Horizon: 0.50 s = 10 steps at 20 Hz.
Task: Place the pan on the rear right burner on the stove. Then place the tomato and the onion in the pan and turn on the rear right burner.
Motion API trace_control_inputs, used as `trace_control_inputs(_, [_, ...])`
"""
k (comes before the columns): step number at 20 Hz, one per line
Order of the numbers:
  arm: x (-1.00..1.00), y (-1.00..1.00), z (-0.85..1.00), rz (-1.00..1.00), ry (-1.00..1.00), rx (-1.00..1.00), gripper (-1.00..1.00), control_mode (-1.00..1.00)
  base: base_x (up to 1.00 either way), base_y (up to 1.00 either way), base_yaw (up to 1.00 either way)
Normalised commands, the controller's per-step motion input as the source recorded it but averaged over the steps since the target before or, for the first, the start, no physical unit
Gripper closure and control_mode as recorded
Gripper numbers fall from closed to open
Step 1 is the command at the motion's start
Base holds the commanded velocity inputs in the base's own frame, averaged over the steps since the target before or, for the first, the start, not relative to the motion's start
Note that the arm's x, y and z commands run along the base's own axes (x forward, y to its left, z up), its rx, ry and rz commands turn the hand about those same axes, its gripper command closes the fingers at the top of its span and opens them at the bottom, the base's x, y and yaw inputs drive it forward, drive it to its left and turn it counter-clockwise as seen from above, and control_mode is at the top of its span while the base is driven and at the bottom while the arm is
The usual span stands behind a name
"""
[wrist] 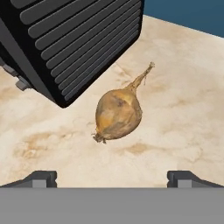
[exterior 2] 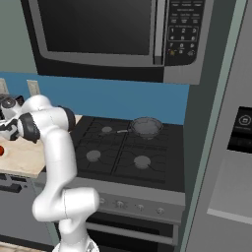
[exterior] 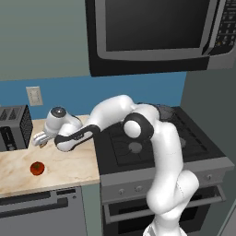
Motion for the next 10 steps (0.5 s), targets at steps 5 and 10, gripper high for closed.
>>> trace_control_inputs(5, [0.14,0.08,-0.12,0.0,0.0,0.0,-1.0,-1.0,0.0,0.0,0.0])
trace_control_inputs(10, [0.12,0.07,-0.13,0.0,0.0,0.0,-1.0,-1.0,0.0,0.0,0.0])
